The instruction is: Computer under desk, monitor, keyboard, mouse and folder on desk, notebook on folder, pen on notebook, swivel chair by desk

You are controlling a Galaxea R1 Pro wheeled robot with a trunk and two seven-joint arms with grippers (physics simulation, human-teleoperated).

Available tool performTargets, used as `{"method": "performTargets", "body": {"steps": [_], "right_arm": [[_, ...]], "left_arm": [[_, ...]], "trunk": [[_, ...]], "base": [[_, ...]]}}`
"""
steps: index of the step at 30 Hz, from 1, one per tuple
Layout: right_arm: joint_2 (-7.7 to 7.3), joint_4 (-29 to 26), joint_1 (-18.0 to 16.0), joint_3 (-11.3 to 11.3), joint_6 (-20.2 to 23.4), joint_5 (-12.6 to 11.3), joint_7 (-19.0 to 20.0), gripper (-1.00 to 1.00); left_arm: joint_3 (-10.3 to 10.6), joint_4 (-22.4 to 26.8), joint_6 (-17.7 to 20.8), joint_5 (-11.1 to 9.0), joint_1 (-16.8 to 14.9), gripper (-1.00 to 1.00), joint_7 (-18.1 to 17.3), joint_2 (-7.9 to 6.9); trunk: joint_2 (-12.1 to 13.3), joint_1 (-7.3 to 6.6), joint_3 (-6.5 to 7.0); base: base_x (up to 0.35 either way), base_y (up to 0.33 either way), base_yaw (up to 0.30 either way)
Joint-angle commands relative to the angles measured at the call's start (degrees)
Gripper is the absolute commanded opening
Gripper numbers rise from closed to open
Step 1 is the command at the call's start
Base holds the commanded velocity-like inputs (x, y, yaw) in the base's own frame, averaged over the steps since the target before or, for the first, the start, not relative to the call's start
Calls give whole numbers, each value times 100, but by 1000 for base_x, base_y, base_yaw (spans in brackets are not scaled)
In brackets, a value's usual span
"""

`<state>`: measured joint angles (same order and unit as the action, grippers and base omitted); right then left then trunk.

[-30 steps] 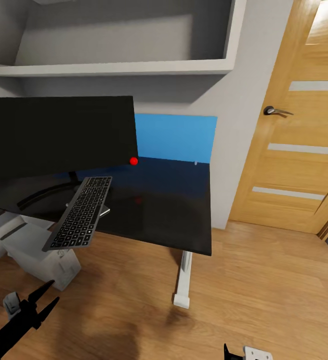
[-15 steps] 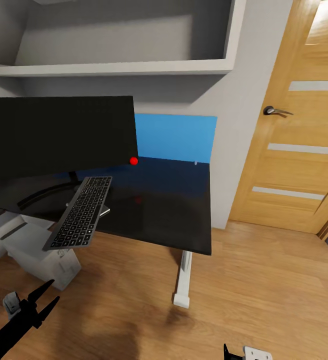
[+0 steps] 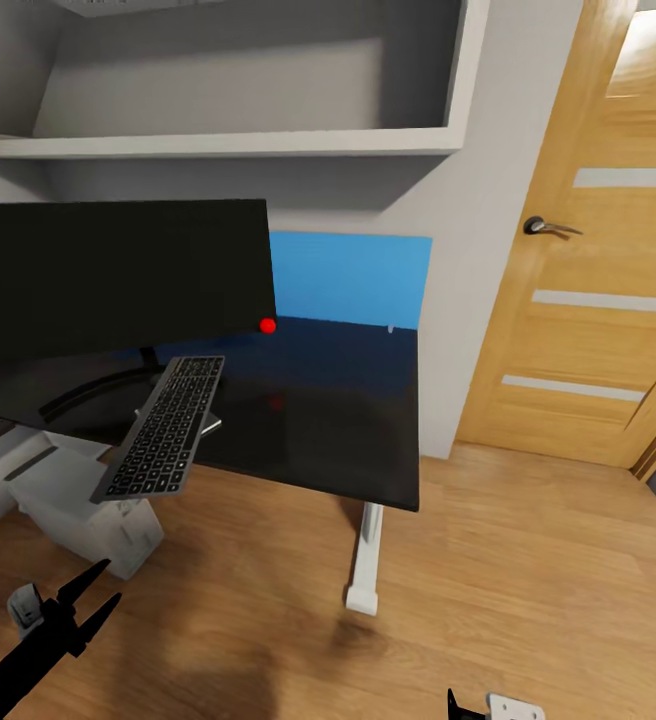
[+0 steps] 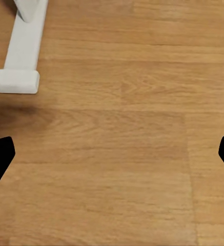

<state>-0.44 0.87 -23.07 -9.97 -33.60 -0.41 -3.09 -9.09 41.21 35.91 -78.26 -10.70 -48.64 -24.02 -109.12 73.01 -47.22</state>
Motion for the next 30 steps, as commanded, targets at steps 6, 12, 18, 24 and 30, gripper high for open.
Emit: {"method": "performTargets", "body": {"steps": [6, 12, 18, 24, 30], "right_arm": [[0, 9, -5, -5, -23, -2, -7, 100], [0, 9, -4, -5, -19, -2, -7, 100], [0, 9, -4, -5, -17, -2, -7, 100], [0, 9, -4, -5, -21, -2, -7, 100], [0, 9, -4, -5, -23, -2, -7, 100]], "left_arm": [[0, 11, 32, -32, -2, 100, -4, 2], [-5, 18, 30, -32, -2, 100, -9, 2], [-2, 28, 29, -32, -2, 100, -13, 2], [2, 129, 23, -32, -2, 100, -56, 2], [9, 211, 22, -32, -2, 100, -79, 2]], "trunk": [[240, -133, 103], [481, -265, 211], [721, -397, 319], [962, -529, 427], [1203, -660, 534]], "base": [[-1, 0, 0], [0, 0, 0], [0, 0, 0], [0, 0, 0], [0, 0, 0]]}}
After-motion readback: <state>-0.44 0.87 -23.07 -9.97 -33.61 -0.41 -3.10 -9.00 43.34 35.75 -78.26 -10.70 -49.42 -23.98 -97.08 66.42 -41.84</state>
